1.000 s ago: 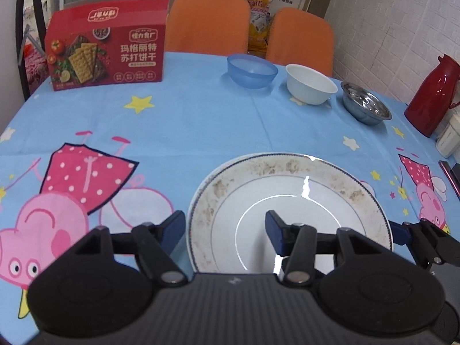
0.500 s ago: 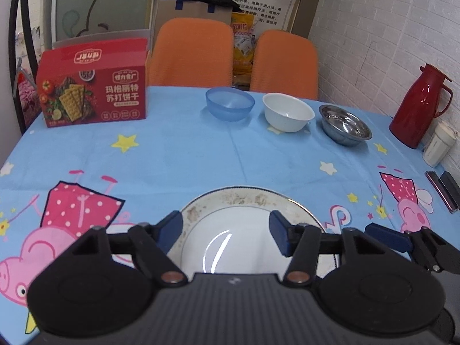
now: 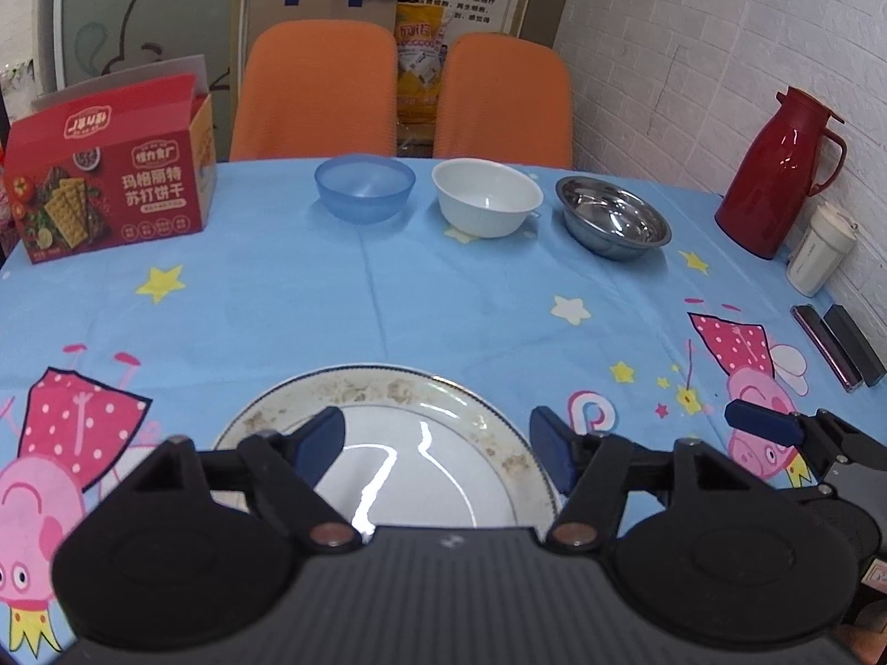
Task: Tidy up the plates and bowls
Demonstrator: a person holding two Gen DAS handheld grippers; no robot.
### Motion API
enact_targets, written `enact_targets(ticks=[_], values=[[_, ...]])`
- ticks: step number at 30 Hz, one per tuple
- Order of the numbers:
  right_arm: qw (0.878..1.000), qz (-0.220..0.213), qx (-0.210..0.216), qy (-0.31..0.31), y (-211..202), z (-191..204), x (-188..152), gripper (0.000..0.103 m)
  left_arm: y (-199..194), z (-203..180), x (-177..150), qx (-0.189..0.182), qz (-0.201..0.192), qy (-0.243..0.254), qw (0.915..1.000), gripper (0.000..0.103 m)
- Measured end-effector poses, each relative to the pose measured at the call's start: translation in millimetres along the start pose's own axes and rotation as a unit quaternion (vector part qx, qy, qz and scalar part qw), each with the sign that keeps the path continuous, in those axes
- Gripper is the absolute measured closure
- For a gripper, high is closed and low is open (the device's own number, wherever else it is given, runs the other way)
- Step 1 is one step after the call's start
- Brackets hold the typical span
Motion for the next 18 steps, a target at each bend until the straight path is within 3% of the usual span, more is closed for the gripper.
enact_targets(ticks=[6, 11, 18], values=[[1.0, -0.009, -0.02, -0.004, 9.3, -35.1, 20.9, 0.014, 24.8, -20.9, 28.6, -0.009, 0.013, 0.026, 0.9995, 0.036], [0.999, -0.017, -0.038, -0.024, 22.3, -62.9, 47.5, 0.014, 59.4, -42.1, 65.5, -0.037, 0.022, 0.043, 0.9982, 0.036], [0.998, -0.014, -0.056, -0.034, 44.8, -104.6, 80.8, 0.014, 112.2, -60.5, 118.1, -0.048, 0.029, 0.059, 0.9967, 0.036]])
Point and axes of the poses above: each gripper's, at about its wrist camera, not at the fingertips, and y roughly the way its jaws point, z to its left, x to its top, the point moved 9 cm from there along y, roughly the way its jaws point, and after that the axes turned 15 degrees about y, right-handed, at the moved point
